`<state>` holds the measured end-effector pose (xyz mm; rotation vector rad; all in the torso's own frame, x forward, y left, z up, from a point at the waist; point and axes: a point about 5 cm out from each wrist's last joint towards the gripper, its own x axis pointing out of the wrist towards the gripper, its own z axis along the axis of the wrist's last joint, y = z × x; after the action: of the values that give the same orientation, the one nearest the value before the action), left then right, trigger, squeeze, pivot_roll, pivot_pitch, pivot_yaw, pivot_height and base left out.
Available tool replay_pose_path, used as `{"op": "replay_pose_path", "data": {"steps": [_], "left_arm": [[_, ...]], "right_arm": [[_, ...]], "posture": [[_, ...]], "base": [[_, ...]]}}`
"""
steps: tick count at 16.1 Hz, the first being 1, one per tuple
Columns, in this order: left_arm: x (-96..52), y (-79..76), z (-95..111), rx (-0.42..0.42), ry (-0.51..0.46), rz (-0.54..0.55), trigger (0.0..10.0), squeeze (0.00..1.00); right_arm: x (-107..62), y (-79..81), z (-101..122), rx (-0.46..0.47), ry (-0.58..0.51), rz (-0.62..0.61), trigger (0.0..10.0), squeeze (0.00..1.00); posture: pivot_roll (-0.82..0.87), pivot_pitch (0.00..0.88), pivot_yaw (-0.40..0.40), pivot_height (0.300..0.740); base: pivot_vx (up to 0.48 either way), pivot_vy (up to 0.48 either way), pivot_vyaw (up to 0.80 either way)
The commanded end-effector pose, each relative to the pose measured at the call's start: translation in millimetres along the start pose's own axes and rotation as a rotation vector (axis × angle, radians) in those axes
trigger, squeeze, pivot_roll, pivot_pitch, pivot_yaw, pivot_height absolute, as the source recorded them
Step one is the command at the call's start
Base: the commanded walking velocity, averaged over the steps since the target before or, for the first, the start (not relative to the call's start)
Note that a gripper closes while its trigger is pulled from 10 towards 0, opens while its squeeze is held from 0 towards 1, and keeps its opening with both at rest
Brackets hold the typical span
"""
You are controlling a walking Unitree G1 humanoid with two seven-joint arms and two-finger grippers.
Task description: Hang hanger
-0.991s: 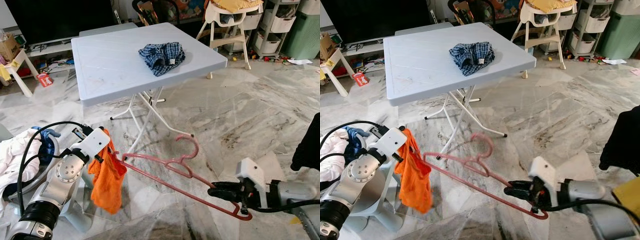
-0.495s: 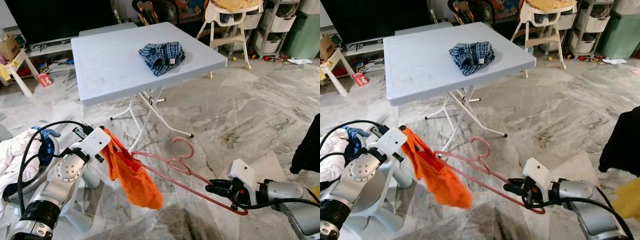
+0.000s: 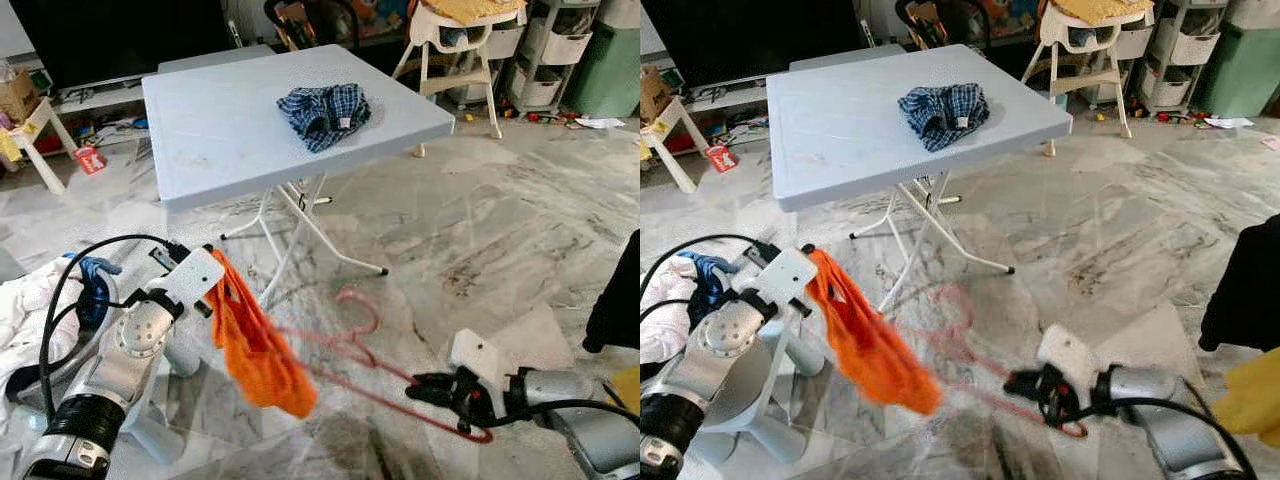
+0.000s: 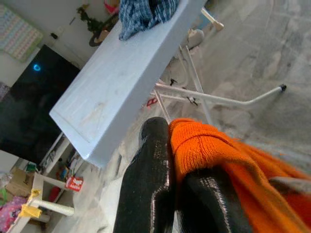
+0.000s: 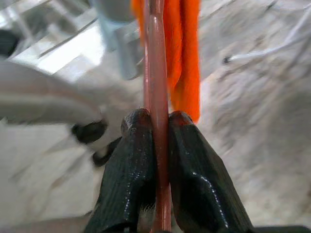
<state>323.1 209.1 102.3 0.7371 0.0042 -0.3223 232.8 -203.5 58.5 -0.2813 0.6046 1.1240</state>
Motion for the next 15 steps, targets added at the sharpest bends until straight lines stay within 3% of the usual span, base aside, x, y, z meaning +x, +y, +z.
{"op": "replay_pose_path", "data": {"steps": [1, 4, 11, 15], "left_arm": [[3.9, 8.6, 12.1, 0.005, -0.052, 0.029, 10.0, 0.0], [3.6, 4.8, 12.8, 0.005, -0.056, 0.021, 10.0, 0.0], [-3.5, -12.1, 14.6, -0.008, -0.063, -0.023, 10.0, 0.0], [-5.4, -20.8, 18.3, -0.011, -0.067, -0.045, 10.0, 0.0]], "right_arm": [[4.6, 0.9, 0.4, -0.014, 0.017, 0.036, 10.0, 0.0], [12.8, 8.8, 0.2, 0.005, 0.016, 0.113, 10.0, 0.0], [32.4, -9.0, 11.0, 0.004, -0.032, -0.037, 10.0, 0.0], [54.7, -14.4, 23.1, 0.035, -0.091, -0.131, 10.0, 0.0]], "posture": [[-0.1, 0.0, 0.094, 0.74], [-0.09, 0.0, 0.091, 0.74], [-0.08, 0.0, 0.092, 0.74], [-0.07, 0.0, 0.095, 0.74]], "base": [[0.0, 0.0, 0.0], [0.0, 0.0, 0.0], [0.0, 0.0, 0.0], [0.0, 0.0, 0.0]]}}
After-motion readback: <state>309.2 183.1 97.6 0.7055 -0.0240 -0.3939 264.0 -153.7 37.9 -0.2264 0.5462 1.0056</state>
